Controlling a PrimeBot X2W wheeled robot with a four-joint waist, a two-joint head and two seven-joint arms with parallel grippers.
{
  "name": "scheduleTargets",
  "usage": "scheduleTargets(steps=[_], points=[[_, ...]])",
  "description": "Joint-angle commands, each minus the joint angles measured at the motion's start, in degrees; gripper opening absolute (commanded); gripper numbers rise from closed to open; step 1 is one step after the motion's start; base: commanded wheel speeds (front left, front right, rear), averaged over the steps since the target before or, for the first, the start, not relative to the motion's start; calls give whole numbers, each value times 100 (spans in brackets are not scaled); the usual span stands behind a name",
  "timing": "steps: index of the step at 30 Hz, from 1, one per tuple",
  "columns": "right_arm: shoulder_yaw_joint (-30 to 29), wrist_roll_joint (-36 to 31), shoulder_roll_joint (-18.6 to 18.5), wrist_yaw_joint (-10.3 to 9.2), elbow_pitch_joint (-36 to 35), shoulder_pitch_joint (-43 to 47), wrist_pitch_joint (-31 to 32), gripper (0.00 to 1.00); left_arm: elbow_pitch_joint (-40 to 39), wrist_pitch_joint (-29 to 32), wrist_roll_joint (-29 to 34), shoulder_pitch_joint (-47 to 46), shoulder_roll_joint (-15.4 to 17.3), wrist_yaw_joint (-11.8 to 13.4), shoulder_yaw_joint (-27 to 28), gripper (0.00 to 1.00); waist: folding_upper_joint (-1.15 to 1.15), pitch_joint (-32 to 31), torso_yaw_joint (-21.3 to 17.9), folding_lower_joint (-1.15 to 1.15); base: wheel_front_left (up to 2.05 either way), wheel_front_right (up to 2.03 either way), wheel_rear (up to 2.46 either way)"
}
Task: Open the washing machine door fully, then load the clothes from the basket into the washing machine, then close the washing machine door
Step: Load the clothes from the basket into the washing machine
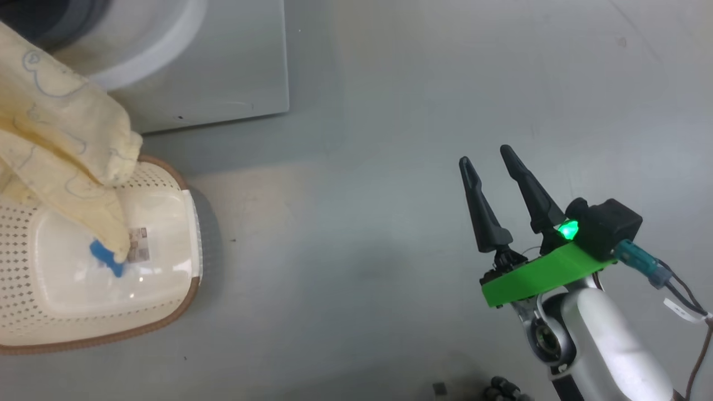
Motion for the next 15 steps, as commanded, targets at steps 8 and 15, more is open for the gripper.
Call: scheduleTargets(steps=[8, 15], points=[[134, 18, 15, 1, -439, -35, -54, 100, 538, 70, -774, -1885, 925, 1, -856, 0, 0, 1012, -385, -2, 0, 0, 0], [200, -24, 15, 1, -596, -21, -54, 100, 1152, 70, -1120, -3502, 1284, 0, -1755, 0, 0, 1522, -484, -2, 0, 0, 0]])
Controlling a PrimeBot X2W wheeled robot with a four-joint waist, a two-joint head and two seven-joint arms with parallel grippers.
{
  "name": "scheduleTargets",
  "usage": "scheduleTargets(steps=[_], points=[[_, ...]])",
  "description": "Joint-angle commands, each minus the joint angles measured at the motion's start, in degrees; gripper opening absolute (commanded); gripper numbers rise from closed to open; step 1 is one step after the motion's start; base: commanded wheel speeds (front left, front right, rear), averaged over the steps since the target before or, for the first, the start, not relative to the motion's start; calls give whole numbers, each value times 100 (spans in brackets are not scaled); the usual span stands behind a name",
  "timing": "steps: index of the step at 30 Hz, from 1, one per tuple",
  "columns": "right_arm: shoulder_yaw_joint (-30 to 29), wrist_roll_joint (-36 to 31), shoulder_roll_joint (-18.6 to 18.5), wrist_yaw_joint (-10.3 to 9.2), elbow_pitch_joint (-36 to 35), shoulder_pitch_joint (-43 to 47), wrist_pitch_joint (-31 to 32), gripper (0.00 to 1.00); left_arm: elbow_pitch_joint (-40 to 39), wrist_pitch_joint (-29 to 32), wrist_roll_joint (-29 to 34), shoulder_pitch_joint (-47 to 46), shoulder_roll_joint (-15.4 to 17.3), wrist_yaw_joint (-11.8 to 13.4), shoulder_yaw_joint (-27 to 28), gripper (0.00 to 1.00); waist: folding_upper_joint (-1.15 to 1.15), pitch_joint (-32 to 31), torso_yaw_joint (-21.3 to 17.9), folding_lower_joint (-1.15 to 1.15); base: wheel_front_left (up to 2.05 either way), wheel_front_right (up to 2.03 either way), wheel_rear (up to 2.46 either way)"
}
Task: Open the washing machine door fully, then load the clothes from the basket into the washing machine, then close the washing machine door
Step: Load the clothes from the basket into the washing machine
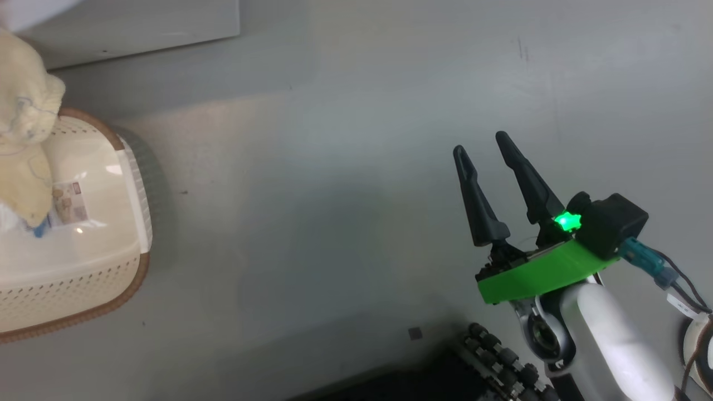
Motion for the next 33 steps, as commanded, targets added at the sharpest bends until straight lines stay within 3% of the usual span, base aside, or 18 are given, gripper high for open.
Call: scheduleTargets(steps=[1, 8, 13, 29, 30, 31, 32, 33], points=[[135, 2, 12, 1, -218, 1, -54, 100, -32, 20, -38, -404, 472, 4, 58, 0, 0, 231, -101, -1, 0, 0, 0], [311, 138, 12, 1, -339, -58, -54, 100, 548, 76, -204, -1920, 681, 4, -708, 0, 0, 632, -232, -1, 0, 0, 0], [340, 216, 12, 1, -398, -100, -54, 100, 1062, 38, -267, -2682, 640, 4, -1123, 0, 0, 777, -283, -1, 0, 0, 0], [334, 262, 12, 1, -375, -269, -54, 100, 1776, -38, -782, -2941, 560, 3, -2537, 0, 0, 994, -264, -1, 0, 0, 0], [336, 265, 12, 1, -372, -273, -54, 100, 1818, -41, -832, -2945, 560, 3, -2596, 5, 0, 996, -260, -1, 0, 0, 0], [336, 263, 12, 1, -369, -279, -54, 100, 1850, -46, -870, -2958, 558, 3, -2653, 46, 0, 998, -254, -1, 0, 0, 0], [334, 260, 12, 1, -366, -289, -54, 100, 1891, -50, -909, -2975, 553, 3, -2700, 100, 0, 1000, -246, -1, 0, 0, 0], [327, 256, 12, 1, -363, -302, -54, 100, 1929, -54, -955, -2989, 543, 3, -2743, 100, 0, 1000, -237, -1, 0, 0, 0]])
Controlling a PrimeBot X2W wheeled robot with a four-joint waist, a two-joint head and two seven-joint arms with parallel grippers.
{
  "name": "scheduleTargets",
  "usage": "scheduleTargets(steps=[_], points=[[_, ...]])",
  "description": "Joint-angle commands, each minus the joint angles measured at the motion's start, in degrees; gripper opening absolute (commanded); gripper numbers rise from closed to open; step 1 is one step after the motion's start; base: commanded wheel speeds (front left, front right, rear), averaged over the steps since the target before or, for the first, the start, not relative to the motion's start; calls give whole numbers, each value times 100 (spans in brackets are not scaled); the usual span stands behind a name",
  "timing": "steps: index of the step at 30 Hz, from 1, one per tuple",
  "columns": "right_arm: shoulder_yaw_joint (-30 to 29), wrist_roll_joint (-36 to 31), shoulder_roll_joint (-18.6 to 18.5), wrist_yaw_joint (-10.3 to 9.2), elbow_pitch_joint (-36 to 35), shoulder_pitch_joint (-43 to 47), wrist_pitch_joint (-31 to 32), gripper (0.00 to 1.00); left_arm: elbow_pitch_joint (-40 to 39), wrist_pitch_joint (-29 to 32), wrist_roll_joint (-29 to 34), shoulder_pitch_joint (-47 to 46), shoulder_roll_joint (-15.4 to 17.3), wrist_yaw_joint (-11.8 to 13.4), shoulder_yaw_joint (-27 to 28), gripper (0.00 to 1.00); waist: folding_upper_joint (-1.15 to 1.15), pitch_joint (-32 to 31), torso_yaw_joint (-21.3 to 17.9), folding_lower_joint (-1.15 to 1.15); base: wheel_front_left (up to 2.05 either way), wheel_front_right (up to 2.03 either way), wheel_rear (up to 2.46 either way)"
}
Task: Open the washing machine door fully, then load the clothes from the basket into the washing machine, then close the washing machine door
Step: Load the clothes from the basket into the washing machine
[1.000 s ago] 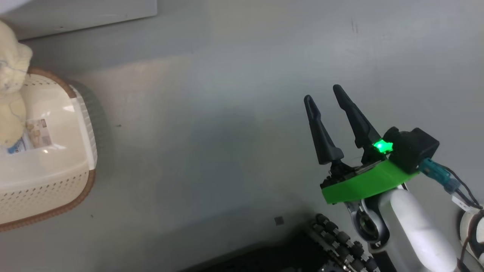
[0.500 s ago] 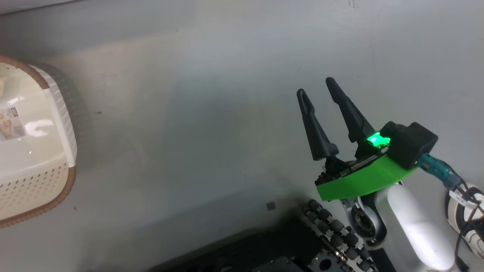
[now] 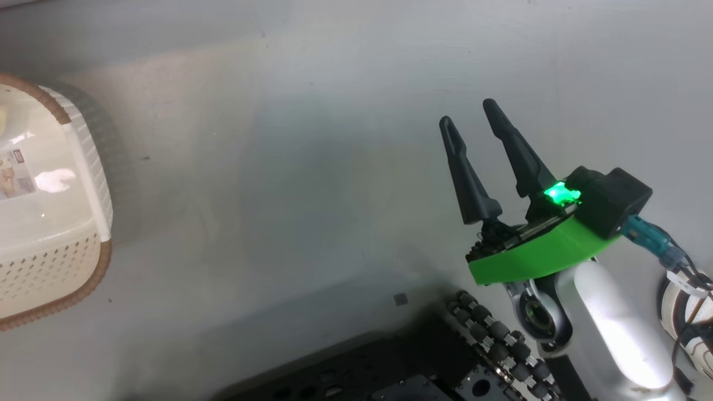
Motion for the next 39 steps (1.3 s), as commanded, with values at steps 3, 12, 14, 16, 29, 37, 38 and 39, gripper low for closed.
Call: scheduleTargets(steps=[3, 12, 14, 16, 29, 37, 38, 39], points=[[-11, -13, 10, 1, -143, 106, -54, 100, 7, -51, -97, -264, 214, 5, 25, 100, 0, -7, 38, 0, 0, 0, 0], [-166, -102, 10, 1, -120, 91, -54, 100, -226, -78, -300, -105, 239, 5, -372, 100, 0, -165, 197, 0, 0, 0, 0], [-192, -156, 10, 1, -100, 82, -54, 100, -311, -79, -303, -8, 240, 4, -380, 100, 0, -237, 237, 0, 0, 0, 0], [-246, -216, 10, 1, -76, 73, -54, 100, -368, -79, -347, 164, 203, 4, -335, 100, 0, -338, 288, 0, 0, 0, 0], [-568, -558, 10, 1, 200, 148, -54, 100, -479, -80, -539, 1902, -346, 4, 246, 100, 0, -1335, 841, 0, 0, 0, 0], [-692, -655, 10, 1, 496, 308, -54, 100, -951, -81, -544, 3448, -707, 4, 929, 100, 0, -2361, 1161, 0, 0, 0, 0], [-712, -654, 10, 1, 536, 337, -54, 100, -990, -81, -546, 3616, -768, 4, 1036, 100, 0, -2500, 1209, 0, 0, 0, 0], [-712, -654, 10, 1, 536, 337, -54, 100, -990, -81, -546, 3616, -768, 4, 1036, 100, 0, -2500, 1209, 0, 0, 0, 0]])
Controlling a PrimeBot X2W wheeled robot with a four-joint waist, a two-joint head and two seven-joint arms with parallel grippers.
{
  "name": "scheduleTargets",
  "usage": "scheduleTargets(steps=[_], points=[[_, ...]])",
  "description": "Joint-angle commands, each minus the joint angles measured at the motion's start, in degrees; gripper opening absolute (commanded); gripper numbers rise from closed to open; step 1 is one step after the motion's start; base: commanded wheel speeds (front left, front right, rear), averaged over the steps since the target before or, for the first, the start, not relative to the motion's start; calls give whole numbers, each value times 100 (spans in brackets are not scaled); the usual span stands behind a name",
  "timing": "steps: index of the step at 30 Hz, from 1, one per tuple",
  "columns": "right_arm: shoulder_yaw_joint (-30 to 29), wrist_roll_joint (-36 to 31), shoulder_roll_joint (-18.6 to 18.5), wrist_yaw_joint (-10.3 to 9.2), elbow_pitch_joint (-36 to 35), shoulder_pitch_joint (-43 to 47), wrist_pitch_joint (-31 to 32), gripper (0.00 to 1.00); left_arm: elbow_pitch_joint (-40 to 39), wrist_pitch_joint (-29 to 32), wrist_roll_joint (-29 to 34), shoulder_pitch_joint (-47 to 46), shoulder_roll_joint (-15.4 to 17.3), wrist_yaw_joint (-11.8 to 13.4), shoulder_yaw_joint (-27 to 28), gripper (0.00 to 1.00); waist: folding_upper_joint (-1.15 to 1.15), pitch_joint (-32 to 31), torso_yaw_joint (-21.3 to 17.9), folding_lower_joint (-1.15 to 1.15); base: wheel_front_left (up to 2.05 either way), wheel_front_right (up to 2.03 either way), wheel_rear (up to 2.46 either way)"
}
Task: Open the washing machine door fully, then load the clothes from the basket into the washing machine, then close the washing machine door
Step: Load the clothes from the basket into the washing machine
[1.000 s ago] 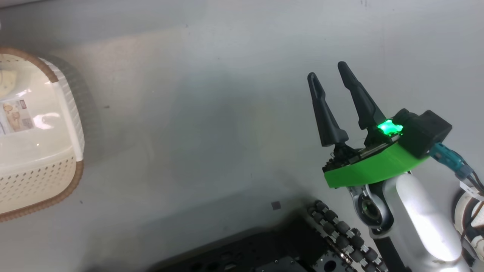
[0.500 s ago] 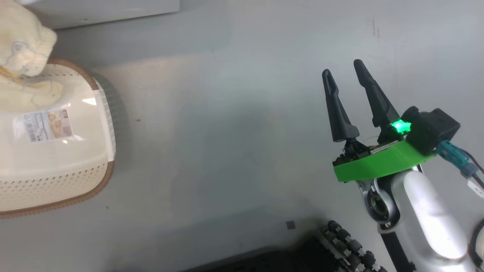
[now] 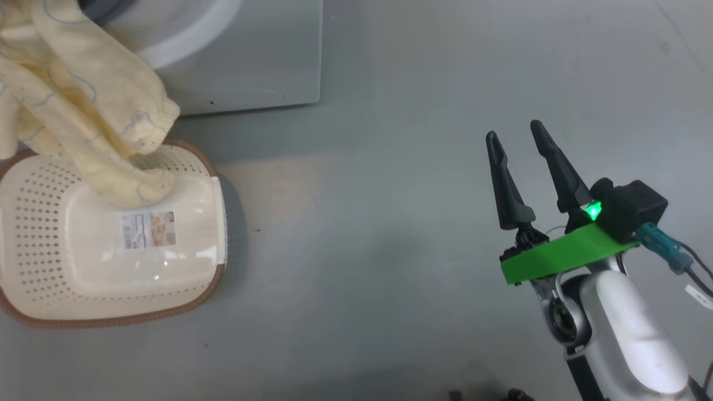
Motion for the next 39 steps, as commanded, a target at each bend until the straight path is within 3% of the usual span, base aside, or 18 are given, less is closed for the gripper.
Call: scheduleTargets(steps=[1, 12, 21, 32, 39], points=[[62, -5, 12, 1, -113, 161, -54, 100, -110, -30, 27, 24, 233, 4, 353, 100, -1, -490, 230, 1, 0, 0, 0], [159, 137, 12, 1, 347, 530, -54, 100, -629, -30, 753, 1941, -189, 34, 1293, 100, -1, -1939, 478, 1, 0, 0, 0], [317, 211, 12, 1, 649, 809, -54, 100, -1930, -30, 1473, 3959, -550, 670, 2354, 100, -1, -2747, 618, 1, 0, 0, 0], [388, 325, 12, 1, 751, 1091, -54, 100, -3590, -30, 2367, 6132, -1038, 1328, 3600, 100, -1, -3213, 632, 1, 0, 0, 0], [437, 383, 12, 1, 757, 1148, -54, 100, -4033, -30, 2862, 6829, -1447, 1270, 3916, 100, -1, -3258, 624, 1, 0, 0, 0]])
